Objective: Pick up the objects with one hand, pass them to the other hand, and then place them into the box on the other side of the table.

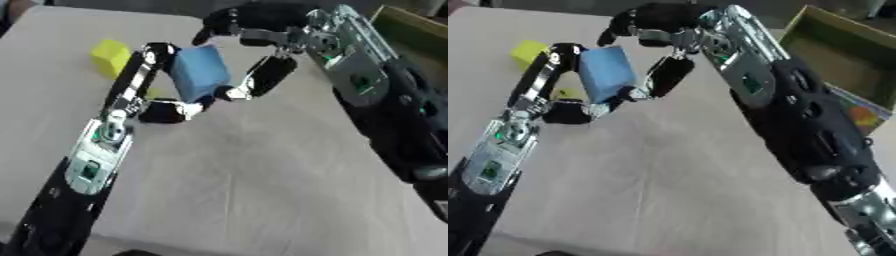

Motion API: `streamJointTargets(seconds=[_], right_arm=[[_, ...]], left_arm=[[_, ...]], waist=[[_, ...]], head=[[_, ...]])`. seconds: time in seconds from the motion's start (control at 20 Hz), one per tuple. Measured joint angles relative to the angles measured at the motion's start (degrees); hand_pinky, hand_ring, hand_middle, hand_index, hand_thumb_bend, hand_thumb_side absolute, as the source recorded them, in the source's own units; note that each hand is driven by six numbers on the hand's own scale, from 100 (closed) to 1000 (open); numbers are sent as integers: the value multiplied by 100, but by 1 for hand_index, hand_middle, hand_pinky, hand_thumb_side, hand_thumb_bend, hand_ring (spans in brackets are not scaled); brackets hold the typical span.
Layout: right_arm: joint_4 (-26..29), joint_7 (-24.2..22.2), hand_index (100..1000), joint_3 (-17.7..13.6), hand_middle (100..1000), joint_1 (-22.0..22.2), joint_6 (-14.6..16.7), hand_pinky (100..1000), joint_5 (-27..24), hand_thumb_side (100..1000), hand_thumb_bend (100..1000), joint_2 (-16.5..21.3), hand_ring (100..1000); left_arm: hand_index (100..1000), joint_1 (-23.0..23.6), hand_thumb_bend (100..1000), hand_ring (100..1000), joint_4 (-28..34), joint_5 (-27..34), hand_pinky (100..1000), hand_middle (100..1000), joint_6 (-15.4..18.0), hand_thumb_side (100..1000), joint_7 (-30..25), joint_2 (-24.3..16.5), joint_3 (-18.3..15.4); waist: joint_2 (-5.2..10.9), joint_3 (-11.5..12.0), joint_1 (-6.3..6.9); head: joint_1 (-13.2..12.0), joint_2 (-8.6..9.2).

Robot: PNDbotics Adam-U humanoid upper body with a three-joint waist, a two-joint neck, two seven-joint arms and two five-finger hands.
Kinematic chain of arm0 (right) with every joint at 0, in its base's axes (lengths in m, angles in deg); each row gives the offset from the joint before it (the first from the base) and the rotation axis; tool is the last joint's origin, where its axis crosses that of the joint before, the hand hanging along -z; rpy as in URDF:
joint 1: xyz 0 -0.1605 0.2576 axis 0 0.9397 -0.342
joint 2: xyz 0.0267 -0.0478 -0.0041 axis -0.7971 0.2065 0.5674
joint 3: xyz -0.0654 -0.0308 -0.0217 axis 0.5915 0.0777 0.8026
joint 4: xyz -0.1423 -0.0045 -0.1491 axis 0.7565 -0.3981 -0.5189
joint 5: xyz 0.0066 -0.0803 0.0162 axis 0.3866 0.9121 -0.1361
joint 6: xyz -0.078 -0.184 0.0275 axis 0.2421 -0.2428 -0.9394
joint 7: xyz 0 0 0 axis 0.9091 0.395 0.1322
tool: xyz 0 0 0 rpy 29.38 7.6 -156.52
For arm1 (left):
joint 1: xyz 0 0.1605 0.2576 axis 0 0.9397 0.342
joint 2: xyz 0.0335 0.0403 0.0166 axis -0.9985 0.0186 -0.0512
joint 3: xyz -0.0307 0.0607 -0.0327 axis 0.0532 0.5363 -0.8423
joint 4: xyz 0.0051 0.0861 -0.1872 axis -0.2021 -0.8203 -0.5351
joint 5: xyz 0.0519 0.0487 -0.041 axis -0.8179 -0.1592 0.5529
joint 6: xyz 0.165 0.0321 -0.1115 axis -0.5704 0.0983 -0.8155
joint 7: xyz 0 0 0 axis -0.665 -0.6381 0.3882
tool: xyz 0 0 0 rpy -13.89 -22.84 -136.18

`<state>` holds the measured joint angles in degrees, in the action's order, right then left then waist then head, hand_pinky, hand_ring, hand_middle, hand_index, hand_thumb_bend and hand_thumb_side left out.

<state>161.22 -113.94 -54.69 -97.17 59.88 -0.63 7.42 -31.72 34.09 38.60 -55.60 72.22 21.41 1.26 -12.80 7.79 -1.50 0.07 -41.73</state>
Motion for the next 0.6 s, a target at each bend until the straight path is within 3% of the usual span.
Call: streamJointTargets(seconds=[0.6], right_arm=[[-78, -97, 897, 1, 822, -1, 40, 982, -24, 442, 344, -50, 1000]], left_arm=[[452, -1, 100, 526, 50, 0, 569, 482, 34, 100, -35, 0, 5]], waist=[[-4, 0, 1]], head=[[0, 0]])
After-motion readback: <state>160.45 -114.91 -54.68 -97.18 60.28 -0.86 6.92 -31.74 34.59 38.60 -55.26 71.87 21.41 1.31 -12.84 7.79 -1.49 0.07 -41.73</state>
